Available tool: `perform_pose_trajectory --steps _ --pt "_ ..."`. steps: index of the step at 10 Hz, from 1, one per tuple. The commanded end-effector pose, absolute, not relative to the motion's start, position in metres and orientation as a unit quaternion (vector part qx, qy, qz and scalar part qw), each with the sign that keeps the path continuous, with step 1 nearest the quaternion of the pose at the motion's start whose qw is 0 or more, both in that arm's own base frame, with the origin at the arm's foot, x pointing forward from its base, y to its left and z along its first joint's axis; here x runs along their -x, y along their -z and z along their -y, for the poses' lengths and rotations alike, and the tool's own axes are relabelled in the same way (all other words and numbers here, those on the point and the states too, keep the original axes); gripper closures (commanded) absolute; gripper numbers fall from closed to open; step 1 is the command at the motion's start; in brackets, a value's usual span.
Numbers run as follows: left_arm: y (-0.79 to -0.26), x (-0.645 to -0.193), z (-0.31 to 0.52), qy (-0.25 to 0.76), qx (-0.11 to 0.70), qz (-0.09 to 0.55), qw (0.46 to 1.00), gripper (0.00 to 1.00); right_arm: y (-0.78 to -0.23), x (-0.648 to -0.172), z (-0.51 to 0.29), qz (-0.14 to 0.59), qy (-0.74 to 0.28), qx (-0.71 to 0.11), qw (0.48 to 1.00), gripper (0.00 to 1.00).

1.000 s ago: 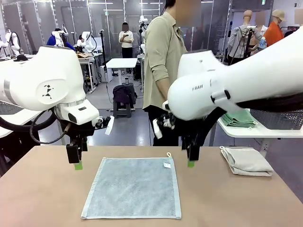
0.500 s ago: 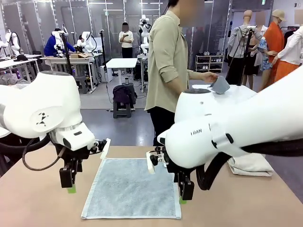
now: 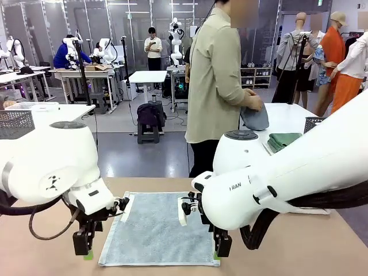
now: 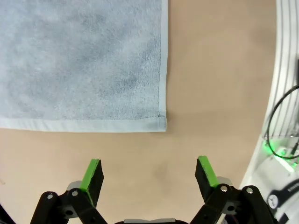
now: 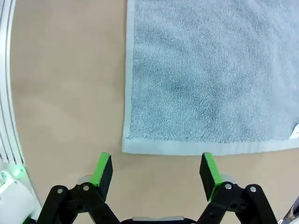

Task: Fold the towels and place them in the basket.
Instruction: When a person lays out a Towel with hook on the table, fold it in half twice.

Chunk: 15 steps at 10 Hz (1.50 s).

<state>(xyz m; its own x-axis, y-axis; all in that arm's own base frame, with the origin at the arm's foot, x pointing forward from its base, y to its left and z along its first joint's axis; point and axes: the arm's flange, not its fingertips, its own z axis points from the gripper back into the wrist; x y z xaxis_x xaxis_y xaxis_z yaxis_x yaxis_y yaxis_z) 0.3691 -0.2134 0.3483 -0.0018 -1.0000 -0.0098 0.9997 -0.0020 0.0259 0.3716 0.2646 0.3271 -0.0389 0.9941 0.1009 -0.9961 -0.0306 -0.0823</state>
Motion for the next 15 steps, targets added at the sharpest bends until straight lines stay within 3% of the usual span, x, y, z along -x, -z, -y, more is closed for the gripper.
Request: perform_pose_trajectory --steps 1,8,15 --pt "-0.337 -0.370 0.212 0.722 0.006 0.024 0.691 0.00 -0.320 -0.375 -0.273 0.065 -0.706 0.006 0.705 0.06" --pt "-0.336 -0.370 0.212 0.717 -0.001 0.007 0.697 0.00 -0.317 -0.373 -0.271 0.043 -0.711 -0.005 0.702 0.06" --pt "-0.295 -0.375 0.228 0.736 0.001 0.030 0.677 0.00 -0.303 -0.362 -0.288 0.019 -0.652 0.007 0.758 0.06"
